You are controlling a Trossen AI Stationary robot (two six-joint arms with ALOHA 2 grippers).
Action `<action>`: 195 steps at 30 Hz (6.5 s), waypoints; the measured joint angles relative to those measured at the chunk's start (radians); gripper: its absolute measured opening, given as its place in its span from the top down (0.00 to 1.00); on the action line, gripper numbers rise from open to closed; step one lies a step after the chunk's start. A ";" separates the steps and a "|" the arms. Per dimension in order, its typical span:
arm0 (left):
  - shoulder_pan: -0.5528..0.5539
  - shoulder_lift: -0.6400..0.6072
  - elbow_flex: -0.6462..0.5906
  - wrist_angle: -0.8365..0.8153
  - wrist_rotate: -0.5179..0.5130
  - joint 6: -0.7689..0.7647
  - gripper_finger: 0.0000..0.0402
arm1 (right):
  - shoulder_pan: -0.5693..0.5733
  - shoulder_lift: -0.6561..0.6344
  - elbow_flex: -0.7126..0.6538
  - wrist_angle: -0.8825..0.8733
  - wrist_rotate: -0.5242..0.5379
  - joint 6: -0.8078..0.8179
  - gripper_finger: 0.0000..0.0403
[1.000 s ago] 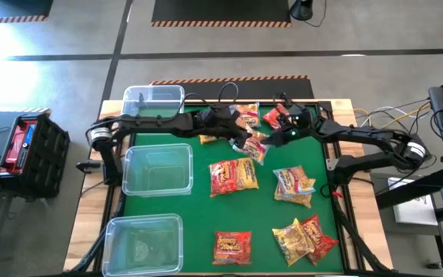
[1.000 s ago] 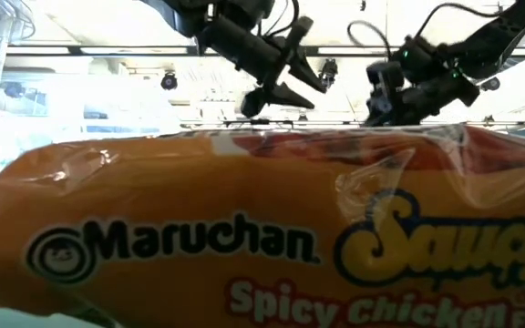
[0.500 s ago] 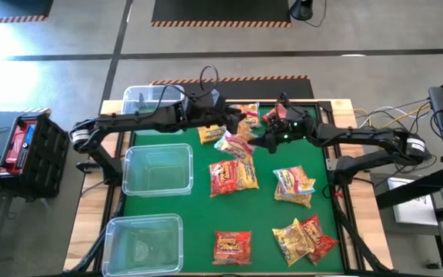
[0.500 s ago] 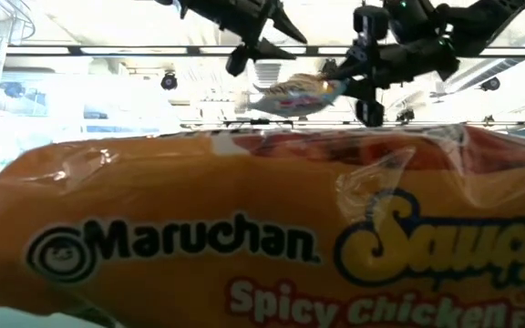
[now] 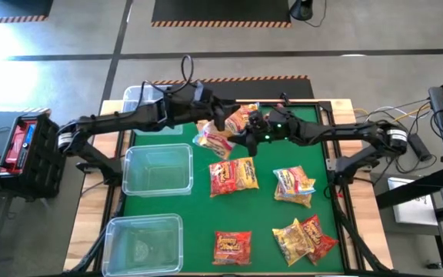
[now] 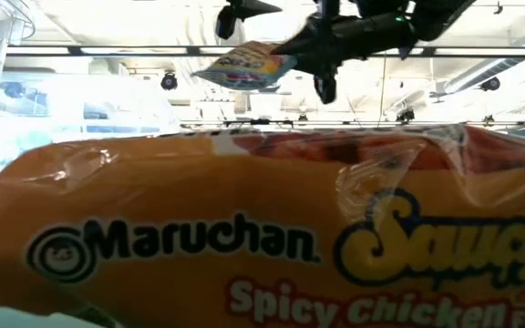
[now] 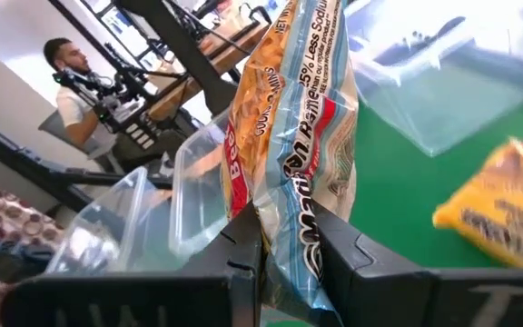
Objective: Sort Maruchan noodles
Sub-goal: Put the top right blue noodle pack into the middle transparent bin, then put the middle left orange noodle pack into the top transparent bin
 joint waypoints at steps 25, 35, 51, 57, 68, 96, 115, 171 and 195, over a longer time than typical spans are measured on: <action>-0.024 -0.112 0.000 -0.002 0.029 0.000 0.63 | 0.066 0.353 0.341 0.093 -0.117 -0.299 0.88; -0.032 -0.115 0.000 -0.001 0.035 -0.026 0.63 | 0.062 0.363 0.358 0.125 -0.136 -0.528 0.88; -0.037 -0.118 0.000 0.063 0.136 -0.077 0.63 | 0.075 0.580 0.511 0.248 -0.217 -0.518 0.88; -0.037 -0.132 0.000 0.059 0.166 -0.077 0.63 | 0.075 0.656 0.591 0.248 -0.314 -0.500 0.88; -0.037 -0.160 0.000 0.021 0.167 -0.051 0.63 | 0.073 0.714 0.627 0.245 -0.392 -0.644 0.88; -0.037 -0.164 0.000 -0.012 0.165 -0.026 0.63 | 0.064 0.697 0.639 0.128 -0.260 -0.575 0.68; -0.037 -0.164 0.000 -0.092 0.165 0.077 0.63 | -0.073 0.217 0.639 -1.033 -0.045 -0.540 0.70; -0.080 0.033 -0.425 -0.295 0.153 0.120 0.63 | 0.206 0.319 0.060 -0.365 0.134 0.640 0.57; -0.080 -0.102 -0.430 -0.346 0.163 0.105 0.63 | 0.206 0.344 0.082 -0.361 0.130 0.549 0.98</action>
